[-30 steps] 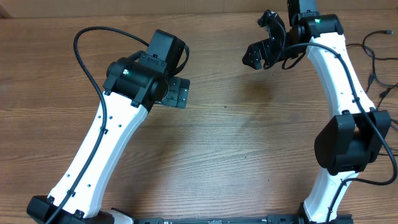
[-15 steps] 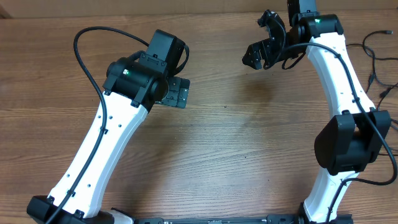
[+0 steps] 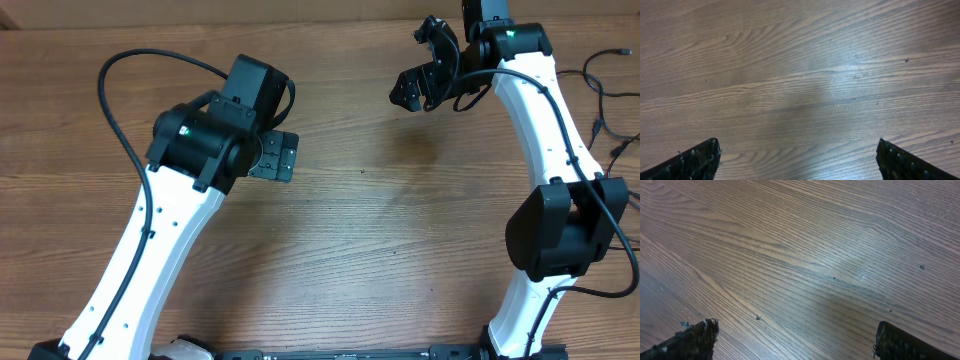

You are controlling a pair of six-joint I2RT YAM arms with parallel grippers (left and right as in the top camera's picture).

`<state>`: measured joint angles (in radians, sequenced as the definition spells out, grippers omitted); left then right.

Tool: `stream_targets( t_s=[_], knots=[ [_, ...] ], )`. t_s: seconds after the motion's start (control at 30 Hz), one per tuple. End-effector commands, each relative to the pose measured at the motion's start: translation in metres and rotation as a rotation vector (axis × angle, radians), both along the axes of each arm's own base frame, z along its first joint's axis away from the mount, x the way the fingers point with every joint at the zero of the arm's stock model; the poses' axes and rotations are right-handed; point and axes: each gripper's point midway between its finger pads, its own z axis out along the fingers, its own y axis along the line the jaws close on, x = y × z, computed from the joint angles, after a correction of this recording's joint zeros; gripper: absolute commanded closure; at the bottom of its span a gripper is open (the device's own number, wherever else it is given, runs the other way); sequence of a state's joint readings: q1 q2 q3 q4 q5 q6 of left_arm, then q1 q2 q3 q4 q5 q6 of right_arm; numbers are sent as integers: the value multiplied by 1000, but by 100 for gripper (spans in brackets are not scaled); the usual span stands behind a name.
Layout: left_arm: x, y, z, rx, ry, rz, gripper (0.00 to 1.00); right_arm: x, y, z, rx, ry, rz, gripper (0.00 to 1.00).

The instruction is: Untangle cables

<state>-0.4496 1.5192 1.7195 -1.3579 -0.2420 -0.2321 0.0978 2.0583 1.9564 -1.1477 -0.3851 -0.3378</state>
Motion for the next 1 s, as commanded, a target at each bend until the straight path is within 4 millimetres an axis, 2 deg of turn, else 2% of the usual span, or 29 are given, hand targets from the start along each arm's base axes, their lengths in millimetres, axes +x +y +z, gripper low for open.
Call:
stream_targets(
  t_s=[0.0, 0.07, 0.27, 0.37, 0.47, 0.57, 0.77, 0.9, 0.97],
  knots=[
    [-3, 2, 25, -43, -84, -6, 0, -3, -1, 15, -1, -35, 1, 0],
    [0, 1, 35, -65, -131, -6, 0, -3, -1, 15, -1, -35, 1, 0],
    [20, -9, 100, -206, -429, -7, 0, -2, -2, 15, -1, -35, 0, 0],
    [28, -12, 112, -247, -542, -19, 0, -3, -1, 15, -1, -35, 1, 0],
    [34, -10, 107, -312, -701, -8, 1, -3, -1, 15, -1, -35, 1, 0],
    [30, -6, 100, -359, -813, -2, 0, -3, -1, 15, -1, -35, 1, 0],
    [7, 18, 61, -446, -1008, 8, 0, -3, -1, 15, -1, -35, 1, 0],
    [-20, 37, 30, -508, -1139, -41, 0, -3, -1, 15, -1, -35, 1, 0],
    [-30, 46, 22, -511, -1190, -42, 0, -2, -2, 15, -1, -35, 0, 0]
  ],
)
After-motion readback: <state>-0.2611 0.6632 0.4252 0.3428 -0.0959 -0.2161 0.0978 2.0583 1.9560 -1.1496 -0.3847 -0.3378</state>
